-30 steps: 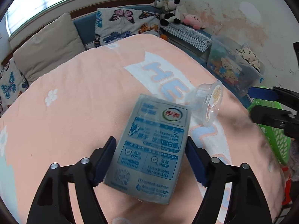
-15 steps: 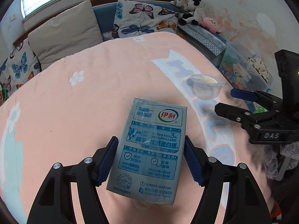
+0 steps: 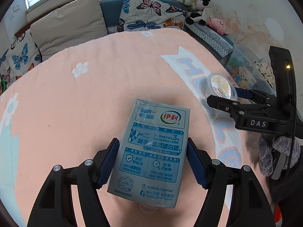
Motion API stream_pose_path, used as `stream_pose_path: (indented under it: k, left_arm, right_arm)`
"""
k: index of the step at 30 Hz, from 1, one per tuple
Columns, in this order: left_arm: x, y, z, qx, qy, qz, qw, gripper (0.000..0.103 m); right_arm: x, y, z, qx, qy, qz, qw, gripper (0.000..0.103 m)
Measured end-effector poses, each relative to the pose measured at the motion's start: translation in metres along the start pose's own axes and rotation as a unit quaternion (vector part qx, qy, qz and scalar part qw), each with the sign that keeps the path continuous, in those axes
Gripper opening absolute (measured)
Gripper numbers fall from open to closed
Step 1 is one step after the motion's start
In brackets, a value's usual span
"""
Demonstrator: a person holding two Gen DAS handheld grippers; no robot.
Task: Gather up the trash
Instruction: 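Grasp the blue-white milk carton with the left tool while the right tool grasps the round clear cup, then carry the milk carton and round cup over the green basket and open both tools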
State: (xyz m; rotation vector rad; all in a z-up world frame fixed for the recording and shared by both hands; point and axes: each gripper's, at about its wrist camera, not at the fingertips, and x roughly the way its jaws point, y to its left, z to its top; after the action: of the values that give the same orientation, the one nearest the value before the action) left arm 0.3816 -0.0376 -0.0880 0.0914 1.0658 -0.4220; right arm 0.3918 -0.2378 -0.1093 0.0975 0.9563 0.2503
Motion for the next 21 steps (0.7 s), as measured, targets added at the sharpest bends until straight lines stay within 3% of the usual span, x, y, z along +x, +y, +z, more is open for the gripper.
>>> stream_pose_path:
  k: [4, 10, 12, 21]
  left_arm:
    - [0.0, 0.001, 0.0, -0.001, 0.0, -0.005, 1.0, 0.07]
    - [0.007, -0.002, 0.004, -0.005, 0.003, -0.002, 1.0, 0.074]
    - [0.009, -0.002, 0.004, -0.01, 0.004, -0.003, 0.9999, 0.069]
    - [-0.013, -0.023, -0.004, -0.003, -0.02, -0.002, 0.9998, 0.067]
  right_arm:
    - [0.001, -0.002, 0.0, 0.005, 0.005, 0.002, 1.0, 0.067]
    - [-0.016, 0.0, -0.002, 0.009, -0.004, 0.008, 1.0, 0.067]
    - [-0.027, 0.002, -0.004, 0.004, -0.01, 0.005, 1.0, 0.067]
    - [-0.078, 0.005, -0.023, 0.001, -0.033, 0.01, 0.999, 0.067]
